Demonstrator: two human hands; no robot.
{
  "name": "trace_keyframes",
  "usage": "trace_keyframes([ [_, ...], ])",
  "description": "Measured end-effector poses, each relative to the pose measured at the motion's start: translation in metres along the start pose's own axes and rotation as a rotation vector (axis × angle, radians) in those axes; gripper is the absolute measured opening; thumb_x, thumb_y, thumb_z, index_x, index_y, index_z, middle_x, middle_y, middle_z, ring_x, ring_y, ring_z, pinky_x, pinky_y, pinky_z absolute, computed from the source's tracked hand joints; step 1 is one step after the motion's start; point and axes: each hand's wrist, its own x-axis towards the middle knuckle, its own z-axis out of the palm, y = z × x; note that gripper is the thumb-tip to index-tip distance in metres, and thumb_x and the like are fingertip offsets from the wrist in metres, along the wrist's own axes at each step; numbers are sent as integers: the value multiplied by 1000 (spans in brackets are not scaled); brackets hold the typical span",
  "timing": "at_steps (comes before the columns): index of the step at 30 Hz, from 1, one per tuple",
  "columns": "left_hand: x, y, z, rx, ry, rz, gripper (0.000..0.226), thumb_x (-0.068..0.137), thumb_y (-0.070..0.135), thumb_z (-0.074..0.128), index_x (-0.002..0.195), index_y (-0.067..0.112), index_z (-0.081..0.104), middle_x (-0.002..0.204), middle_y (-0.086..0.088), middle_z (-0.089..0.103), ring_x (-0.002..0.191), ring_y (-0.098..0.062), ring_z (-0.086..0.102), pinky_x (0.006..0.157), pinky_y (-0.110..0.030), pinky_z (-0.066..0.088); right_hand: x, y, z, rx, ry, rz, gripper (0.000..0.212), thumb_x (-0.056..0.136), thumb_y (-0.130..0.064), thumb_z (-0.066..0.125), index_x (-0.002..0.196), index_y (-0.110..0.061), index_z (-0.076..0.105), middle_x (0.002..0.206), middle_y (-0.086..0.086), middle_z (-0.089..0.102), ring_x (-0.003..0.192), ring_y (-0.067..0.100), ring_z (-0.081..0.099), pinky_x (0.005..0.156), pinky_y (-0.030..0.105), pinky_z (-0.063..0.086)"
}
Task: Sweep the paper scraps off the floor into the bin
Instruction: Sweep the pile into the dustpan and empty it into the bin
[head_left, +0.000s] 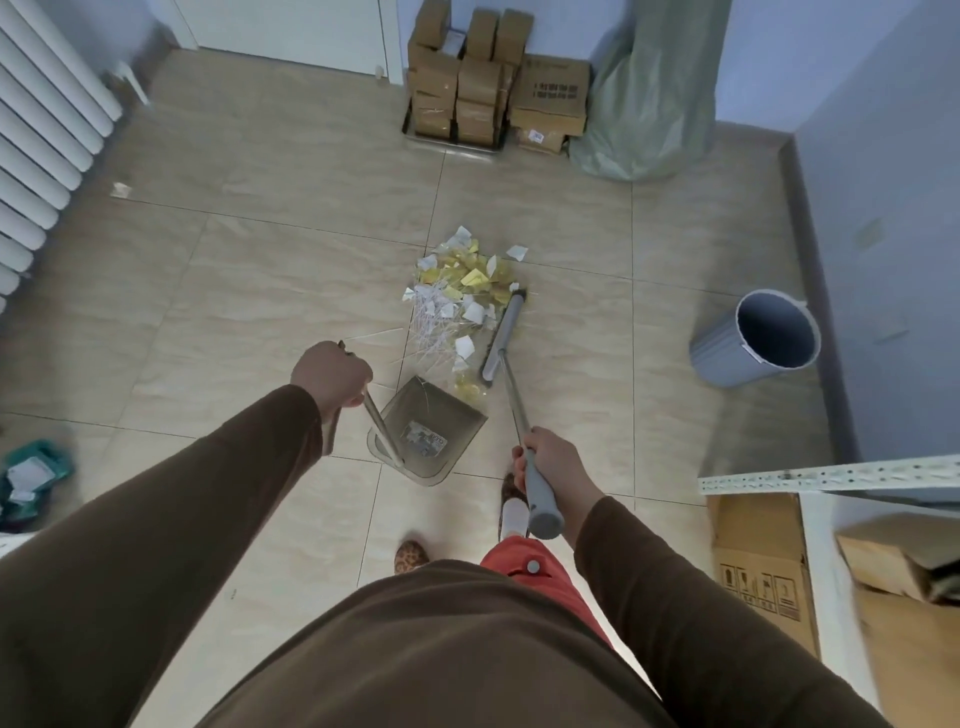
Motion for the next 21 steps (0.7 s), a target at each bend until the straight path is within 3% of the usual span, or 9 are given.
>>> trace_keyframes([
  [3,19,3,12,44,4,8,4,70,3,62,71,0,63,74,-15,65,73,-29,67,70,-37,59,-3,-13,-11,-55,29,-67,8,99,-11,40,95,-10,46,70,6,47,36,9,43,34,18,37],
  [6,31,20,27,127,-26,-8,5,66,4,57,65,3,61,62,-10,58,66,-29,61,59,-31,44,5,-38,-23,-137,40,-142,11,98,-7,37,99,-10,48,72,7,46,39,11,42,35,20,37],
  [10,48,67,36,103,33,67,3,66,6,57,64,4,58,66,-13,58,67,-29,61,65,-40,51,36,-101,-34,-281,32,-238,14,94,0,35,95,-9,46,69,8,44,40,14,41,35,20,36],
  [13,73,104,40,28,56,20,5,70,5,63,68,1,61,77,-24,67,78,-33,71,81,-46,60,77,-165,-42,-433,22,-275,15,93,-2,36,96,-7,49,74,9,46,48,16,43,37,20,39],
  [15,82,129,44,4,76,-12,5,69,8,62,67,4,63,70,-19,69,69,-29,72,73,-37,58,114,-212,-46,-573,27,-284,20,93,-5,37,105,-7,54,80,9,50,52,18,47,40,22,42],
  [18,96,160,53,-11,93,-47,8,71,2,65,64,0,63,71,-19,66,63,-25,65,65,-36,53,170,-285,-42,-795,57,-300,28,92,-9,39,115,-6,54,83,11,58,57,22,57,50,29,50],
  [21,107,192,67,-11,107,-78,18,80,1,65,63,5,64,83,-20,66,80,-31,69,76,-43,59,214,-349,-36,-979,58,-298,13,93,-5,45,88,-3,56,90,14,62,76,29,61,77,40,57],
])
